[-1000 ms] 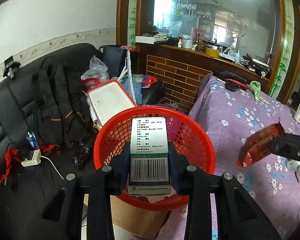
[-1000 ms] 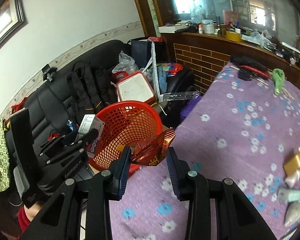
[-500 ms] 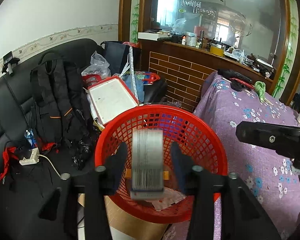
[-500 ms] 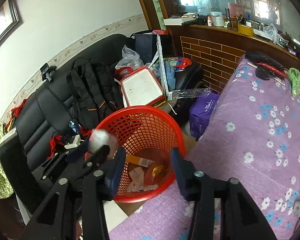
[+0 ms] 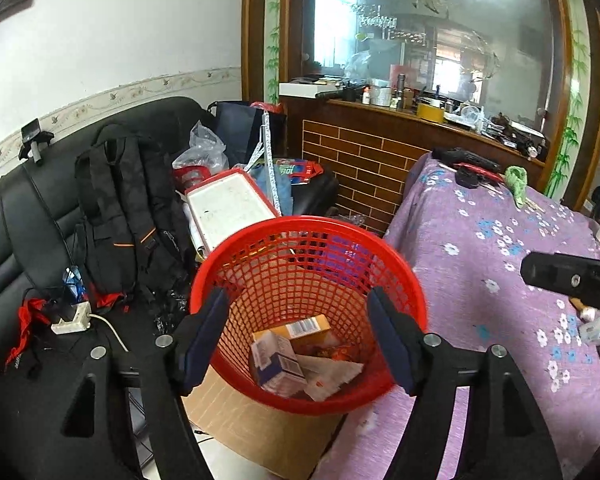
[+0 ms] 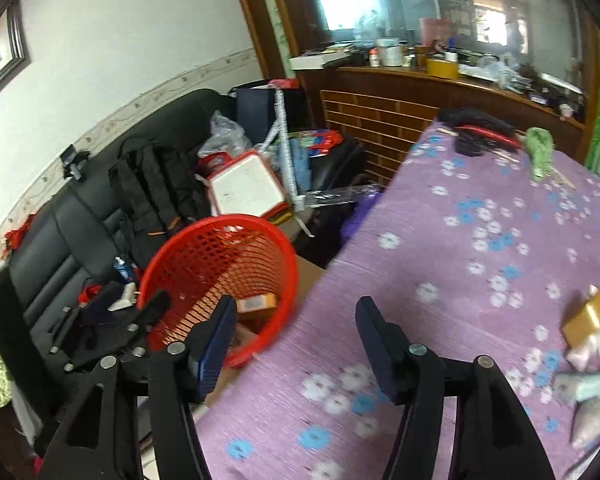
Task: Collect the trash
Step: 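Move both grippers back over the table pile, then grasp the teal tube with the left gripper, then grasp the white medicine box with the right gripper while the left gripper holds the tube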
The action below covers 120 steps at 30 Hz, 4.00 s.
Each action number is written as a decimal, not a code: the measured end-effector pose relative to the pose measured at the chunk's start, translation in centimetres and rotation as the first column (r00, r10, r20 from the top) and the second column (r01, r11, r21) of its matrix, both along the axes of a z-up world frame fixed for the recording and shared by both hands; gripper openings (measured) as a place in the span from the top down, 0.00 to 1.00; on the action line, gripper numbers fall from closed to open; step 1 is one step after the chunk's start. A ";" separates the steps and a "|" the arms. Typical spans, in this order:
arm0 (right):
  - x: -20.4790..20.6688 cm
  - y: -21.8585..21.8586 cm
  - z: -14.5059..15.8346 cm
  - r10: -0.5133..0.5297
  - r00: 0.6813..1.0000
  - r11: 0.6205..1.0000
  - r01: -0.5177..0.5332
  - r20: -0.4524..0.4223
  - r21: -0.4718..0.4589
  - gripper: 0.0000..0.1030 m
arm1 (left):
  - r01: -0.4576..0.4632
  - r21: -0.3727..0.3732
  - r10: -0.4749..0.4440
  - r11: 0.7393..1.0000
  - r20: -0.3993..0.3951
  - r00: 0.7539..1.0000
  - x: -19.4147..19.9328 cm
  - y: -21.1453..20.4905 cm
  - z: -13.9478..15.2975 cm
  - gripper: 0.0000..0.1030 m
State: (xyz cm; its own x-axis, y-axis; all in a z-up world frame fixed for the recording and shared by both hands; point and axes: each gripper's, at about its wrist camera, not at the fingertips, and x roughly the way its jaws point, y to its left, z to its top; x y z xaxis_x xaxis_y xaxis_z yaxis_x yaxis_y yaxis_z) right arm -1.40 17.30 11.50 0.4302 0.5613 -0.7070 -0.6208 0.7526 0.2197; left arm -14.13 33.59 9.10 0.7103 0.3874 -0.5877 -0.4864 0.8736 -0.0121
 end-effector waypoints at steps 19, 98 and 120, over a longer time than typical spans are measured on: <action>-2.1 -9.0 -3.9 -0.116 0.993 0.989 0.115 0.002 -0.096 0.32 | 0.107 0.026 -0.105 0.994 -0.041 0.994 0.1 -7.5 -1.1 0.28; -1.4 -43.6 -8.2 -0.587 0.801 0.803 0.595 -0.121 0.044 0.41 | 0.727 -0.057 -0.720 0.684 -0.216 0.660 12.7 -35.6 -5.3 0.88; -7.4 -37.2 -5.7 -0.473 0.881 0.878 0.471 -0.002 0.086 0.94 | 0.644 -0.101 -0.651 0.759 -0.152 0.744 6.1 -30.8 -5.2 0.88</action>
State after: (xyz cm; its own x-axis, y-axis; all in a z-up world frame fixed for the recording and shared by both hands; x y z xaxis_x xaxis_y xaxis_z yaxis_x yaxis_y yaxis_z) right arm -8.78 -19.85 5.77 0.6707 0.3435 -0.6574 -0.2009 0.9373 0.2848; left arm -8.05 2.76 3.94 0.6713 -0.1550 -0.7248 0.1983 0.9798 -0.0259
